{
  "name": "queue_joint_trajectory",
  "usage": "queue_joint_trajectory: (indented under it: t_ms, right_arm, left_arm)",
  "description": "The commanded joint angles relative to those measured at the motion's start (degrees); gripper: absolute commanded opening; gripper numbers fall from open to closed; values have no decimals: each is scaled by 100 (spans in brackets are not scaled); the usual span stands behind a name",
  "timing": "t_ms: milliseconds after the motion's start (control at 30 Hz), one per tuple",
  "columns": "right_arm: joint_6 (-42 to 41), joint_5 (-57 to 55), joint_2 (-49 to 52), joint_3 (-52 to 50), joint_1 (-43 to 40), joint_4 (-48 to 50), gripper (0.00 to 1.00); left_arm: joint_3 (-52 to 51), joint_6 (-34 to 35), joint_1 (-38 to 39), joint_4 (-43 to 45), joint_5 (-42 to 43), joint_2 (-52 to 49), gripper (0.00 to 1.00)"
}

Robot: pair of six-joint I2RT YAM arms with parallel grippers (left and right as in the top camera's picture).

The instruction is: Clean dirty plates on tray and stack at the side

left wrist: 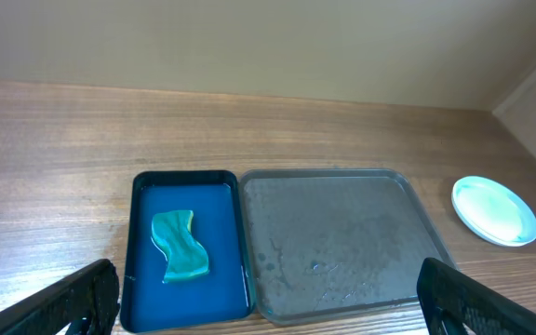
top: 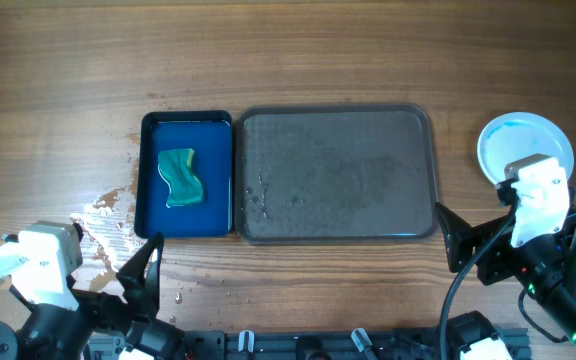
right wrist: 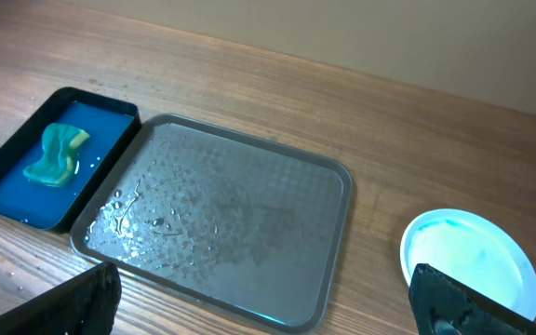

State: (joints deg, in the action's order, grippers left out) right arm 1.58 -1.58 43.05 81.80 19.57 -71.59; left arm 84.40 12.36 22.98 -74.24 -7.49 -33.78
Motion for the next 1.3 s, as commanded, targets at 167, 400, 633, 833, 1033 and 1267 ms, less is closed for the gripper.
queue_joint_trajectory:
  t_ms: [167, 400, 633, 833, 1033, 1267]
  right_arm:
    - [-24, -98, -13, 4, 24, 11, 100]
    - [-24, -98, -13, 4, 24, 11, 100]
    - [-24, -98, -13, 4, 24, 11, 100]
    - [-24, -98, -13, 4, 24, 11, 100]
    - [-24, -98, -13, 4, 24, 11, 100]
    - [-24, -98, -13, 4, 24, 11, 100]
  left_arm:
    - [26, 52, 11, -28, -55, -2, 100]
    - [26, 55, 11, -413, -35, -2, 100]
    - [-52, 50, -243, 811, 96, 0, 100]
    - [-789, 52, -1075, 2765, 579, 63, 100]
    - [-2909, 52, -1639, 5045, 1550, 918, 100]
    - [-5139, 55, -1751, 6559, 1862, 2332, 100]
